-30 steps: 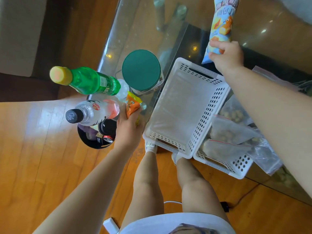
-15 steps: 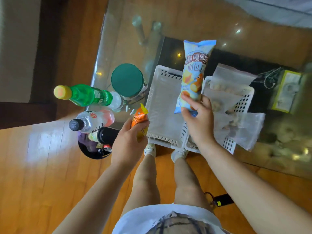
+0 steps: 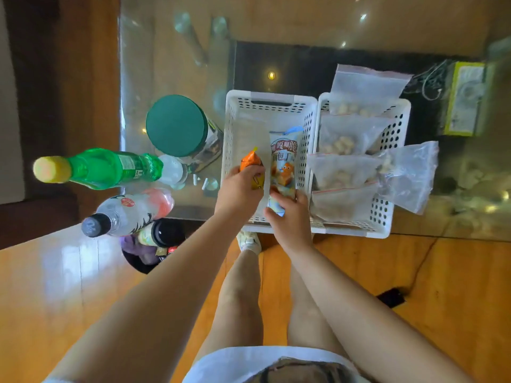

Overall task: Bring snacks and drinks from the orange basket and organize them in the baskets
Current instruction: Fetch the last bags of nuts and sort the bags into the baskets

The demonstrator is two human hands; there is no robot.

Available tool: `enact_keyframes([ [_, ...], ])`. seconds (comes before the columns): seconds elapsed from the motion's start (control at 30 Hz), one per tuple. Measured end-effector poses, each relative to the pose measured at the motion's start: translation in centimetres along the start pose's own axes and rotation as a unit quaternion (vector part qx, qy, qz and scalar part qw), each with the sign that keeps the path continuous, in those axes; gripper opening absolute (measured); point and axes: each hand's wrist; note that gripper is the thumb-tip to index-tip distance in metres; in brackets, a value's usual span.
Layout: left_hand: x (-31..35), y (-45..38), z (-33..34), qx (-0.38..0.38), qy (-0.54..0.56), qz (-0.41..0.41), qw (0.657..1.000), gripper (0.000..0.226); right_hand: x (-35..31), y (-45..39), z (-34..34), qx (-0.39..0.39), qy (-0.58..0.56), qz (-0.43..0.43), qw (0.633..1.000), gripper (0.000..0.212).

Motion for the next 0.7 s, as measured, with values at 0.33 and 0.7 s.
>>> enact_keyframes([
  [0.33, -0.5, -1.9, 0.1, -0.051, 0.046, 0.024, 0.997, 0.049, 0.0, -1.9, 0.4, 0.001, -0.049, 0.048, 0.998, 0.031],
  [0.7, 0.2, 1.7, -0.6, -0.059, 0.005, -0.036, 0.998, 0.073, -0.6, -2.2, 0.0, -0.026, 0.052, 0.01, 0.998, 0.064],
])
Point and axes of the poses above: each hand's wrist, its own y-axis away from the middle knuckle, its own z-axis out of the palm, x = y × z
